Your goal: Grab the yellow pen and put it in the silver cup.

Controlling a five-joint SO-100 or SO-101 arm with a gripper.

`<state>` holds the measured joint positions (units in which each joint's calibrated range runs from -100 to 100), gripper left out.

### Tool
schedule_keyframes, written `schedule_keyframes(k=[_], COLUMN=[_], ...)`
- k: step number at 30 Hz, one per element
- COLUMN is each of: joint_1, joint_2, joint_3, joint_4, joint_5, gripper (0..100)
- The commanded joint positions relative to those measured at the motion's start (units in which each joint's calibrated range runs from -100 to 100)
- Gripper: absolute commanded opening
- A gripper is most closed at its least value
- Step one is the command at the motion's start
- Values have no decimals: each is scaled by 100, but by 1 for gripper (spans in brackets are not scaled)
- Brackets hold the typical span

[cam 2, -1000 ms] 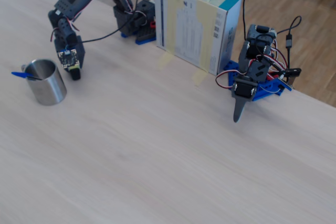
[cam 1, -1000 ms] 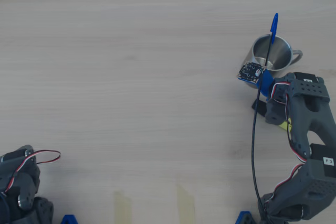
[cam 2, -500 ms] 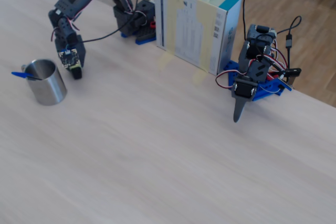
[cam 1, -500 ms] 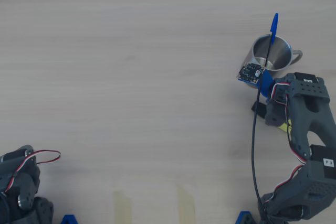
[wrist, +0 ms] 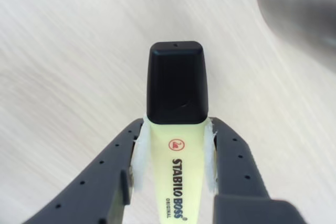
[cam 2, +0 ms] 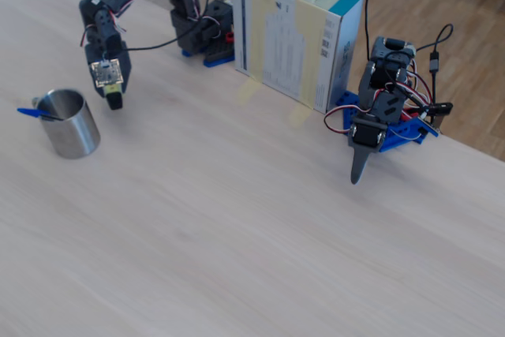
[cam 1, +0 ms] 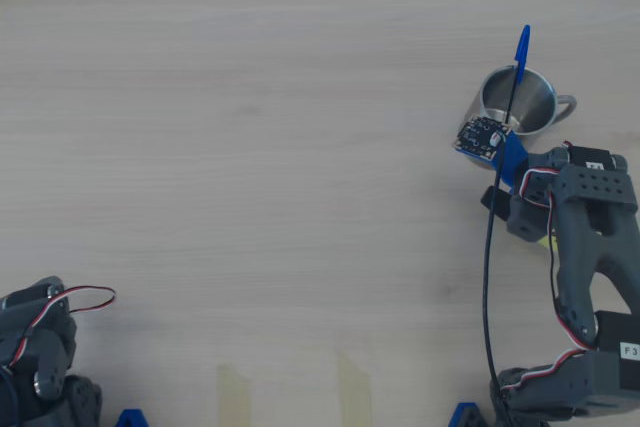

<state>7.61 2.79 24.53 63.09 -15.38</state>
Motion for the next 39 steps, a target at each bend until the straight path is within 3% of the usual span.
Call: schedule_keyframes(k=[1,19,39], joint_1=[-141,-613,-1921], joint_2=[-545,-1850,-2241], joint_3=[-63,-54,-280], joint_4=[-42,27,-462], joint_5=[-87,-690,-2161], gripper=[9,9,9])
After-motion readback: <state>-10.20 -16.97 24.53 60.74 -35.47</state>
